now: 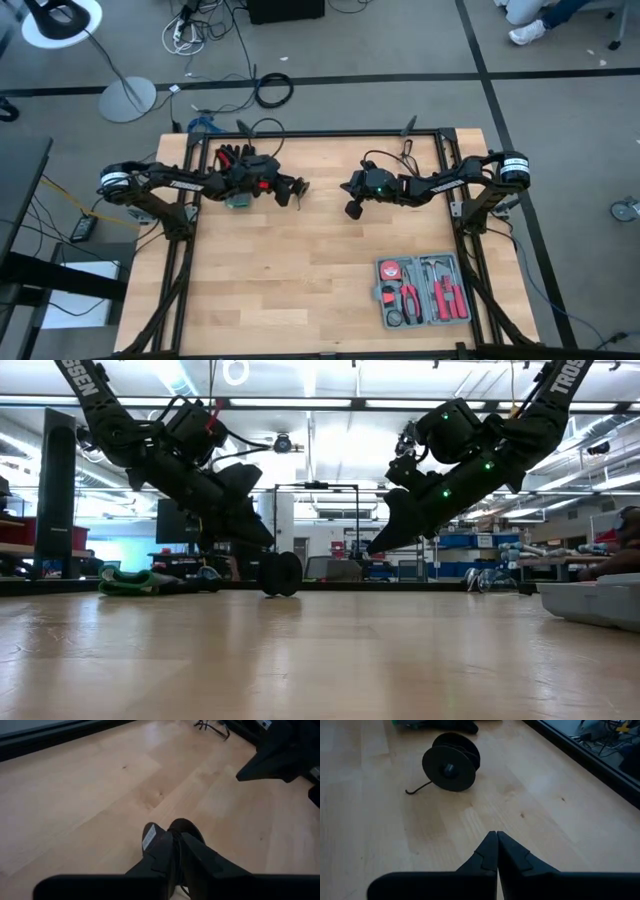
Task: Coil cords
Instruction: Uncoil the black wire from the spool
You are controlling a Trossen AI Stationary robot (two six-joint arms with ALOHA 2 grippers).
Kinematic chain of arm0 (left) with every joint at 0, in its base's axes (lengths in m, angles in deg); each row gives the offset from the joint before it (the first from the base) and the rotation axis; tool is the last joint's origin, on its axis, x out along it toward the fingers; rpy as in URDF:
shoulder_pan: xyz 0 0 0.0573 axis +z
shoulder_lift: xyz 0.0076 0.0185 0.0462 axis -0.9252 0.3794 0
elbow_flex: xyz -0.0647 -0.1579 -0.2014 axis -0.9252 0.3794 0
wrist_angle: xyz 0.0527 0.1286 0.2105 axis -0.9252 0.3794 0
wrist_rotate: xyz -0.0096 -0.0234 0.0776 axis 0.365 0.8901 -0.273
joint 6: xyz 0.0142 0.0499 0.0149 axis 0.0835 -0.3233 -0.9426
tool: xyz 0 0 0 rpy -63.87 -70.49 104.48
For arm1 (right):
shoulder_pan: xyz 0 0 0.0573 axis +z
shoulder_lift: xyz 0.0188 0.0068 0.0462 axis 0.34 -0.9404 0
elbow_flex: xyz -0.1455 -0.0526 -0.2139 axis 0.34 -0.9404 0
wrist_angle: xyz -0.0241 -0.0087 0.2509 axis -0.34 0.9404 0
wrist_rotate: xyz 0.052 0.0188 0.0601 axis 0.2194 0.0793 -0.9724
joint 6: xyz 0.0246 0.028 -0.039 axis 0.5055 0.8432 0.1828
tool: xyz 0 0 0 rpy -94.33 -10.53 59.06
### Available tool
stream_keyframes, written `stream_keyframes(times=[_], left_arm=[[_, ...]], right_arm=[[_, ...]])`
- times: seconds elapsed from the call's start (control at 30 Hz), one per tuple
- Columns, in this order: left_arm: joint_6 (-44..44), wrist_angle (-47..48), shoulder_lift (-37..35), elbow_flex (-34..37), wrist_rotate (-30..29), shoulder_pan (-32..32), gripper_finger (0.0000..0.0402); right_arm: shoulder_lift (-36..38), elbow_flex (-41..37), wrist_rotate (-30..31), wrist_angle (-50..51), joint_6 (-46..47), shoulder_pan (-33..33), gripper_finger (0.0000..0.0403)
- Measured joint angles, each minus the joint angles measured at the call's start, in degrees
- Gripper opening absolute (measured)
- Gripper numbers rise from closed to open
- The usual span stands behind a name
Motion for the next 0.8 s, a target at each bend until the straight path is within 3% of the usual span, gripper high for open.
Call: stream_keyframes(times=[0.8], left_arm=[[1.51, 2.60, 0.07, 0.00, -0.52, -0.77, 0.0042]], right_arm=[[0.00, 0.00, 0.04, -0.07, 0.00, 0.00, 0.0001]])
